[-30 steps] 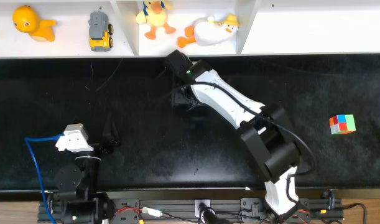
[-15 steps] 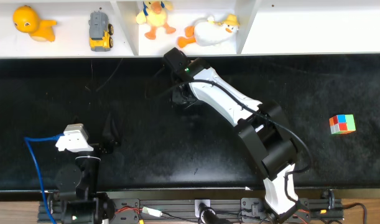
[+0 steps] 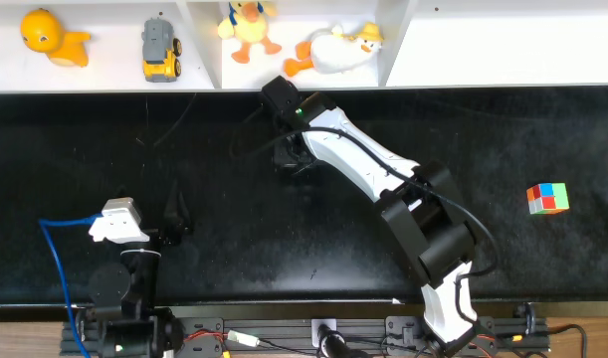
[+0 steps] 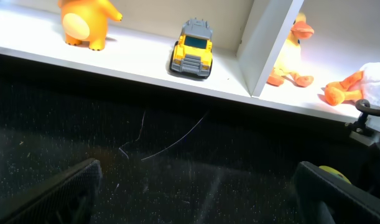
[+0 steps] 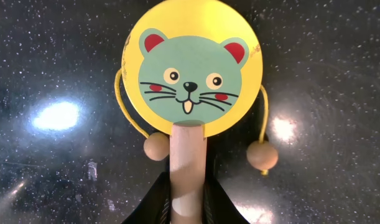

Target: Store Toys

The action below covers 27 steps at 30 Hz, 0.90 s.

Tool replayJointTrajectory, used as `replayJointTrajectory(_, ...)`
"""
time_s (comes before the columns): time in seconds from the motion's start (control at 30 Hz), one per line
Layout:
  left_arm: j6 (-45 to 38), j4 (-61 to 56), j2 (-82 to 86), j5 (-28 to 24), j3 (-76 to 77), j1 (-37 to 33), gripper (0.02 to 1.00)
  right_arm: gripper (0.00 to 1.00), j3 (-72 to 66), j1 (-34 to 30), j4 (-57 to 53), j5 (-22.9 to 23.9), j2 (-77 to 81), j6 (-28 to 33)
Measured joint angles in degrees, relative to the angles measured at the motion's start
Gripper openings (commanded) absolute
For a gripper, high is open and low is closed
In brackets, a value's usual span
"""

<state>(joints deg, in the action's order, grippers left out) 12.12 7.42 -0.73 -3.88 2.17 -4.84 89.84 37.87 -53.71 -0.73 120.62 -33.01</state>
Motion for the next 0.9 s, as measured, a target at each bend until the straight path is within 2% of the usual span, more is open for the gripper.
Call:
replayJointTrajectory(0.23,0.0,0.0,0.0,0.0,0.0,0.0,0.998,0.047,1.1,0.0,-3.3,-3.9,0.3,0.0)
replayJointTrajectory(0.37,0.0,0.0,0.0,0.0,0.0,0.0,0.998,0.047,4.5,0.0,-13.9,-5.4,0.6,0.0)
replayJointTrajectory(0.5,0.0,0.0,0.0,0.0,0.0,0.0,0.998,0.047,8.1,0.2,-22.9,-4.7,-2.2,-2.1)
replayJointTrajectory(0.67,0.0,0.0,0.0,0.0,0.0,0.0,0.998,0.045,8.6,2.0,-36.1,0.0,-16.0,-9.5)
replayJointTrajectory(0.73,0.0,0.0,0.0,0.0,0.0,0.0,0.998,0.045,9.0,3.5,-40.7,3.3,-23.2,-13.2)
replayJointTrajectory(0.9,0.0,0.0,0.0,0.0,0.0,0.0,0.998,0.045,5.1,6.6,-42.8,11.3,-38.4,-18.2)
